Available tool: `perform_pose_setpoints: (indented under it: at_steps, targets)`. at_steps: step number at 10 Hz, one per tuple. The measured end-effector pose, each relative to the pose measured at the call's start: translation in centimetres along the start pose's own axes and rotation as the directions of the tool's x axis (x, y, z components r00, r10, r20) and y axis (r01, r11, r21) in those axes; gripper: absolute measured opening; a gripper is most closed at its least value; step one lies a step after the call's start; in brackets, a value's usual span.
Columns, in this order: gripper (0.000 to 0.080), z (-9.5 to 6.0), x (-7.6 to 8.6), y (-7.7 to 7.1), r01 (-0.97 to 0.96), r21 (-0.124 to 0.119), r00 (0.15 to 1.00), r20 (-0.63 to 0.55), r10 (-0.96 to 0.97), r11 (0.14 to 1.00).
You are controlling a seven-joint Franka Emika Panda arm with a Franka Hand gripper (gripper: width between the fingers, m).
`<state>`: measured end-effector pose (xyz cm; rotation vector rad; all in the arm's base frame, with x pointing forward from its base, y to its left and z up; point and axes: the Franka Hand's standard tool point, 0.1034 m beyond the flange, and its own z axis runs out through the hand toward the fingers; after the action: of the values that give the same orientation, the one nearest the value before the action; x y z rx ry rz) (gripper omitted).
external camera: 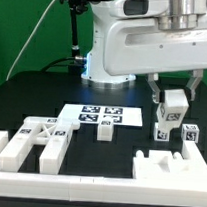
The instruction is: Assemble chair
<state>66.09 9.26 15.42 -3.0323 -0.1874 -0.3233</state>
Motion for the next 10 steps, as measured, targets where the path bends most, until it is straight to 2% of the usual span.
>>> perform_pose_setpoints:
  at_steps: [1,2,3,6,7,8,10]
  targets:
    - [0.0285,0.2,1.3,-0.6,0.003,-0.001,0.995,-0.099,-0.003,1.0]
    - [0.0285,0.5,1.7,-1.1,0.002,-0.006,0.974,-0.226,-0.004,1.0]
    - [0.0285,0.8,1.1,-0.8,0.008,-0.016,0.963,-0.27,-0.012,1.0]
    - [0.0286,1.1,1.1,-0.5,0.011,-0.028,0.94,-0.341,-0.02,1.0]
    - [0.0286,1.7,-0.2,-0.3,0.024,-0.044,0.925,-0.378,-0.038,0.999]
    - [0.0286,2.4,-1.5,-0.7,0.03,-0.045,0.927,-0.371,-0.044,0.999]
    - [0.0286,2.8,-1.9,-0.9,0.033,-0.046,0.923,-0.381,-0.049,0.998]
